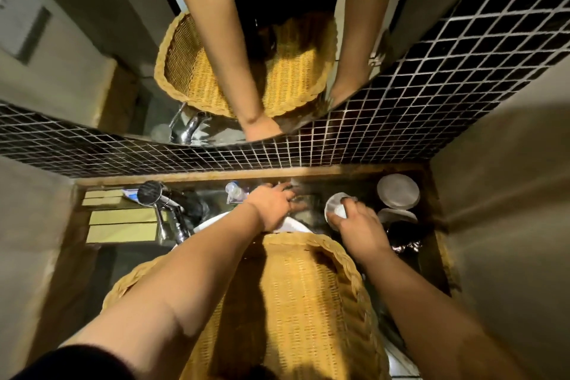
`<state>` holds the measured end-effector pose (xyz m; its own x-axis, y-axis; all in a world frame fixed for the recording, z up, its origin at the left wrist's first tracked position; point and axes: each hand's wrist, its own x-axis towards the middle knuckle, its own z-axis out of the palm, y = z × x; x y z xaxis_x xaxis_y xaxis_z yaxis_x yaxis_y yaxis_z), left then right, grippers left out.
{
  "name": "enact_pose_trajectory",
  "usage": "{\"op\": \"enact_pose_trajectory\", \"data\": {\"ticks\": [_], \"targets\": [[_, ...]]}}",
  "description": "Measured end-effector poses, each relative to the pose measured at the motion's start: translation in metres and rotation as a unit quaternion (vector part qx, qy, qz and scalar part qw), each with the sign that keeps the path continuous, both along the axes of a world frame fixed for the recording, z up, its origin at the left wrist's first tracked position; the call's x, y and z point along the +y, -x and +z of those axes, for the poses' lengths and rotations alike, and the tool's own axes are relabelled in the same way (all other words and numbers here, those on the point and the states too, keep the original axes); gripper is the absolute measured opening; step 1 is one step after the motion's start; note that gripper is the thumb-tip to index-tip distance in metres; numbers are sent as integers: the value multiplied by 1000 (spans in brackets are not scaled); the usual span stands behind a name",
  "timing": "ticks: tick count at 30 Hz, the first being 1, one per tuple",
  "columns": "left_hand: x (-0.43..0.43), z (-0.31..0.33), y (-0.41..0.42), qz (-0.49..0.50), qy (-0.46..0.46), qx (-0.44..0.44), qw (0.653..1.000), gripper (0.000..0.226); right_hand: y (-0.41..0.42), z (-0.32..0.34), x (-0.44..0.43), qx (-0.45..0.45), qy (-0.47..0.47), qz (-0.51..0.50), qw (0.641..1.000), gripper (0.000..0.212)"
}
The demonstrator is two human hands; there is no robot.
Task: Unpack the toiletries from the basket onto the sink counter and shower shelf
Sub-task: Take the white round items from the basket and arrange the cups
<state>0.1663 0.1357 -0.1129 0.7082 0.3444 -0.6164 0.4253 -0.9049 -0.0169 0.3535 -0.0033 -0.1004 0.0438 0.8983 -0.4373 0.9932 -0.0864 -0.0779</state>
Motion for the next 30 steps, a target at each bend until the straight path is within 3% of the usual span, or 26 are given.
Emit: {"op": "enact_pose_trajectory", "data": {"ticks": [5,21,25,30], "targets": [[3,0,15,14,10,-11,1000,61,0,-15,5,-7,48,-28,998,57],[8,-4,21,12,19,-10,1000,57,3,-39,0,0,39,-62,997,56],[6,0,19,-6,6,-10,1000,58,4,-32,-1,11,56,-58,997,70],[4,7,19,3,-13,-18,1000,54,5,-26,-9,5,-14,-69,997,73]]}}
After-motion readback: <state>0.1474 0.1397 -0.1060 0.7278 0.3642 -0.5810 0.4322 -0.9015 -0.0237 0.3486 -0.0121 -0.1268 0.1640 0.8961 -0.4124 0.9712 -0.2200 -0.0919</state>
